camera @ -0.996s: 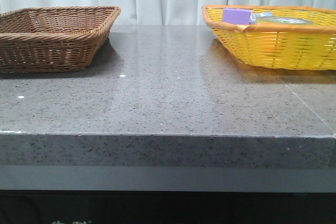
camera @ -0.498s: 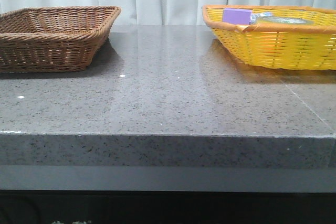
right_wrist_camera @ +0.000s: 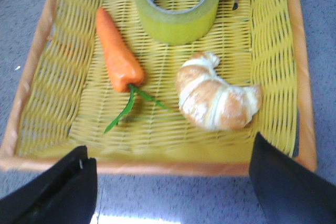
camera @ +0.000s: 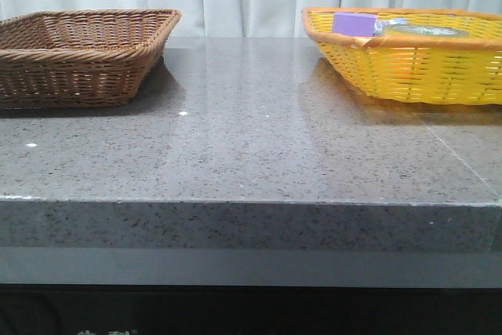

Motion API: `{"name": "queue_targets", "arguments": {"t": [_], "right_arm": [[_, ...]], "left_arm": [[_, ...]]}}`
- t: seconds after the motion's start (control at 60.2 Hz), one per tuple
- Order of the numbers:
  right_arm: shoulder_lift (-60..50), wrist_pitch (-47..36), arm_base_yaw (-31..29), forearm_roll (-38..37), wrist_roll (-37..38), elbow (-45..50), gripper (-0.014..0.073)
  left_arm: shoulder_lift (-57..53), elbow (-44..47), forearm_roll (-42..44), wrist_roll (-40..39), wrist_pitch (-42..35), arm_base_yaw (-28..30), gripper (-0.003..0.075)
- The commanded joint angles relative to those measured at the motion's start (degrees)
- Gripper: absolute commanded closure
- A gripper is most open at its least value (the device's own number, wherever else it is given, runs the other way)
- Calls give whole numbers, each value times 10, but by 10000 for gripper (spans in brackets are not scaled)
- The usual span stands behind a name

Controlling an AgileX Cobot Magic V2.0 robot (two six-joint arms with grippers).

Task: Transfer tape with both arms
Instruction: 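Reach the right gripper into the yellow basket over the yellow tape roll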

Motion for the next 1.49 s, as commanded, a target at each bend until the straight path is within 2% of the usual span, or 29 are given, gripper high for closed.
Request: {"name": "queue_targets", "arguments": {"t": [0.0, 0.149, 0.697, 1.162, 1.361, 1.477], "right_arm": [[39, 0, -13, -2, -1, -69, -16], [127, 17, -17, -3, -2, -151, -16], [365, -28, -17, -23, -2, -353, -16], [476, -76, -17, -23, -2, -430, -13], [493, -79, -17, -23, -2, -433, 134], [497, -88, -17, -23, -2, -433, 186]], "left_arm": [[6, -16, -8, 10, -59, -11, 251], [6, -16, -8, 12, -76, -13, 252], [6, -16, -8, 12, -77, -13, 349], [6, -16, -8, 12, -77, -13, 356], [6, -16, -8, 12, -77, -13, 356], [6, -16, -8, 12, -77, -13, 356]]}}
